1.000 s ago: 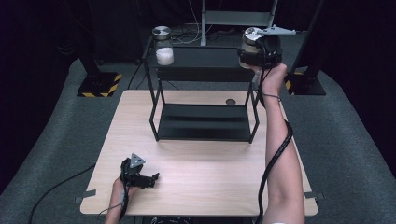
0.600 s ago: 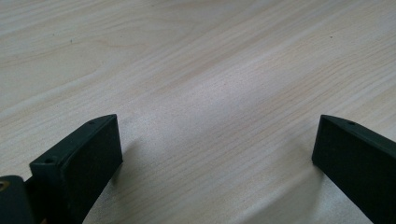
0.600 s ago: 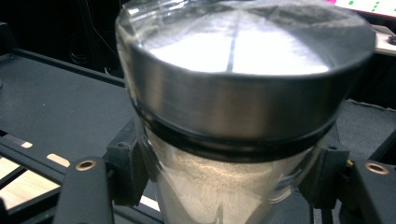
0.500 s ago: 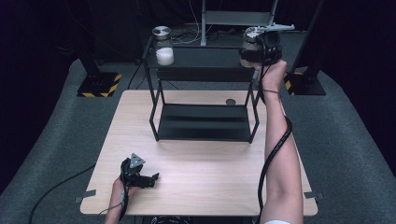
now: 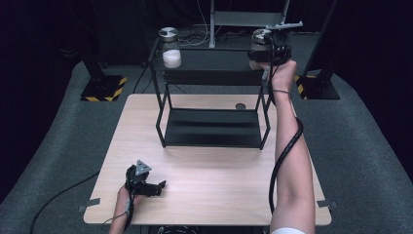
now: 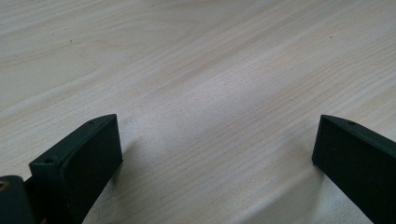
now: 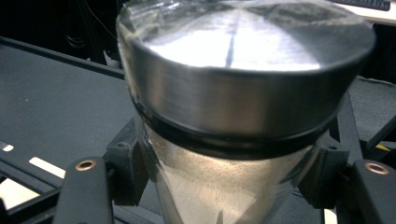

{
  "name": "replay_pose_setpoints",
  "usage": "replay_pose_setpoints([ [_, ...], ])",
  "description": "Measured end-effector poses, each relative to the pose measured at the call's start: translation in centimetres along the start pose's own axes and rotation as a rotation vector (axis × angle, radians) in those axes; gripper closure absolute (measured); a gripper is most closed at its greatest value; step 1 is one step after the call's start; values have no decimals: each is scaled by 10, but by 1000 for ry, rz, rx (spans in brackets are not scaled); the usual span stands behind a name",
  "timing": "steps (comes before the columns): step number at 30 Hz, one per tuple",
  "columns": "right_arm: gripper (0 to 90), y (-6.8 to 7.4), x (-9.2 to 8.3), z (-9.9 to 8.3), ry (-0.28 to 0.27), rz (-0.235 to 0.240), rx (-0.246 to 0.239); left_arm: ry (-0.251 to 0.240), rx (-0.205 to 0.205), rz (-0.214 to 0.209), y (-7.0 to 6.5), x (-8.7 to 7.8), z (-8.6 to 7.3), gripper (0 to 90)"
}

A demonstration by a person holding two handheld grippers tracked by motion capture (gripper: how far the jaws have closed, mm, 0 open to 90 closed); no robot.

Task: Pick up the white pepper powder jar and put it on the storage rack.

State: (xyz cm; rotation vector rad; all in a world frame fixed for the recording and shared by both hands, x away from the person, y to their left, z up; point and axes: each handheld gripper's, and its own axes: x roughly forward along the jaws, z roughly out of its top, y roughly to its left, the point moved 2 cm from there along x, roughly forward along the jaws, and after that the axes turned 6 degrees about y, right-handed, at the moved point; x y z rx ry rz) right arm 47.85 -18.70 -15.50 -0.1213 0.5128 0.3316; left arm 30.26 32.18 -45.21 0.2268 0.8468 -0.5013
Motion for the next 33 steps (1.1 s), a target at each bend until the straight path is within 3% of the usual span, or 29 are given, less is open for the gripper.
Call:
replay_pose_setpoints([
  [19,295,-1,0,9,43,7,5,0,2,1,0,0,0,10],
  [27,54,4,-9,16,93,-6,-38,0,0,1,0,0,0,9],
  [33,3,6,-30,20,119,-1,-86,0,-1,1,0,0,0,9],
])
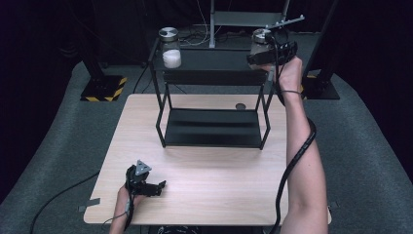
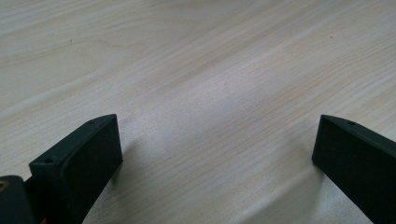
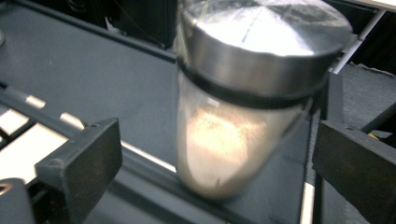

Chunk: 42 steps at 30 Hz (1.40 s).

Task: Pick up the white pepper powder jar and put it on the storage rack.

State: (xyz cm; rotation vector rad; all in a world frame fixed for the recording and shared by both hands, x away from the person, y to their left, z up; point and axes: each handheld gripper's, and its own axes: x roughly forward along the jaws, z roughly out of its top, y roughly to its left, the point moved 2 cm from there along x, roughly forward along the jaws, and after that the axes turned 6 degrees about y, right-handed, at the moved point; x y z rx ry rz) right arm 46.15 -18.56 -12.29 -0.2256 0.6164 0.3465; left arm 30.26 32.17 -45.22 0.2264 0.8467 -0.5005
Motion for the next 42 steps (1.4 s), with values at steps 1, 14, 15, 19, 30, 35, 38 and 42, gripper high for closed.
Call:
replay_pose_setpoints([
  [1,3,1,-4,-2,-1,-5,-9,0,0,0,0,0,0,9],
  [14,0,3,-27,-63,50,8,-88,-1,1,1,0,0,0,9],
  [15,0,3,-27,-71,54,12,-89,-1,0,1,0,0,0,9],
  [19,0,5,-23,-107,76,25,-93,-1,1,0,0,0,0,9],
  [30,0,21,13,-217,178,79,-85,0,2,1,0,0,0,9],
  [35,0,30,30,-268,192,104,-50,-1,0,1,0,0,0,8],
  [38,0,34,39,-294,202,116,-24,0,0,1,0,0,0,8],
  [42,0,38,43,-320,186,119,-14,-2,3,4,-1,0,0,8],
])
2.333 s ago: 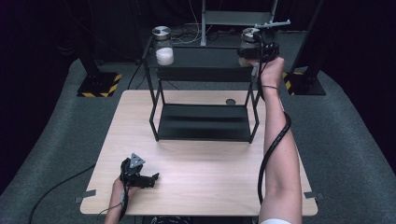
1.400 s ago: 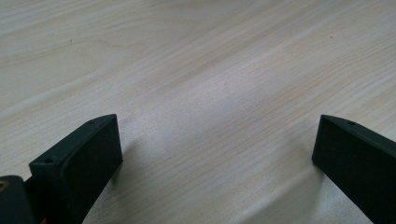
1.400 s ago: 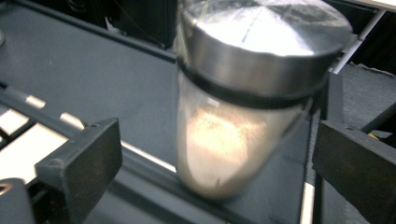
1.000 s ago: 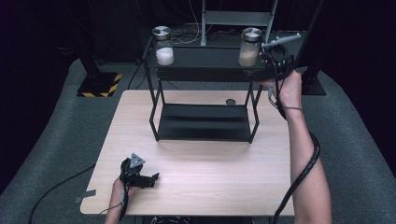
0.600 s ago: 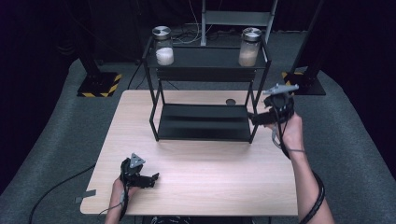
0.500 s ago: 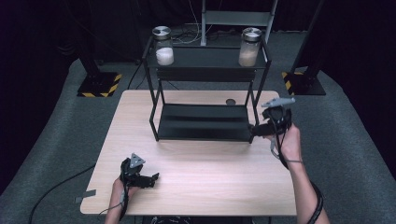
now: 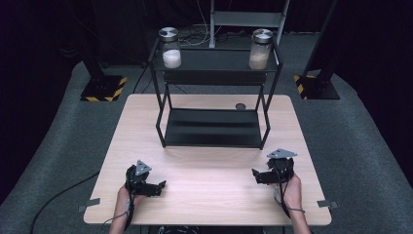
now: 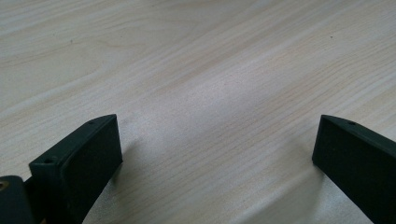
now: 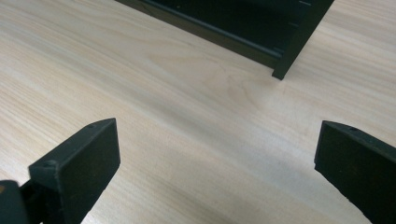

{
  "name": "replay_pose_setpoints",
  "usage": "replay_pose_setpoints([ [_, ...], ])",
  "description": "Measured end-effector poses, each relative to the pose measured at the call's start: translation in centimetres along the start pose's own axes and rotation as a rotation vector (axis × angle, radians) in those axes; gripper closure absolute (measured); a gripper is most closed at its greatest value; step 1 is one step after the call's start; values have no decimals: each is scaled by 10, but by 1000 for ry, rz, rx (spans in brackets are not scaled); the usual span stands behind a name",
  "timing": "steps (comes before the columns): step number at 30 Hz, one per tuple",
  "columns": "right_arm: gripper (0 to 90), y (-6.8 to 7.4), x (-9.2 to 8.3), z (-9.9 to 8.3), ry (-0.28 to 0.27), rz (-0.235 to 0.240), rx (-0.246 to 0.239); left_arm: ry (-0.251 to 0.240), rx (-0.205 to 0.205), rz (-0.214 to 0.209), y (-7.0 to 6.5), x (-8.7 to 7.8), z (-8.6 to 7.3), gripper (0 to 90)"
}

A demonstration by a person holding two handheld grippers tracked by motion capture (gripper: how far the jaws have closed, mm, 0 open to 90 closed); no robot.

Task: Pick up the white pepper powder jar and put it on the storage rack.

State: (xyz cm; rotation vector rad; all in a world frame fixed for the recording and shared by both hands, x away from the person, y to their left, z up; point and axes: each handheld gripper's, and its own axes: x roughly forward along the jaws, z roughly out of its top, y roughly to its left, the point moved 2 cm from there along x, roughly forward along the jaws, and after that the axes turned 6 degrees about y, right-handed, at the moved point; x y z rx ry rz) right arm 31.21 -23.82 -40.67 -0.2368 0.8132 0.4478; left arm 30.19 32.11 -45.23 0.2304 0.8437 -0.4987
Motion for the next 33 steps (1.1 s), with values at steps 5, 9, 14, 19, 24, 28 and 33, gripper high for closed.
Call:
replay_pose_setpoints([
  [5,0,4,10,-17,-7,10,12,0,-2,-2,0,0,0,9],
  [9,0,4,16,-25,-14,30,33,1,-3,-2,0,0,0,9],
  [14,0,3,21,-34,-14,35,41,1,-3,-3,1,0,0,9],
  [19,0,2,21,-42,-45,40,48,0,-2,-2,0,0,0,9],
  [24,0,1,22,-42,-49,41,46,0,0,-1,0,0,0,9],
  [28,0,5,20,-45,-66,22,44,0,-2,-3,1,0,0,10],
  [33,0,7,21,-43,-53,17,22,0,-2,-3,1,0,0,9],
])
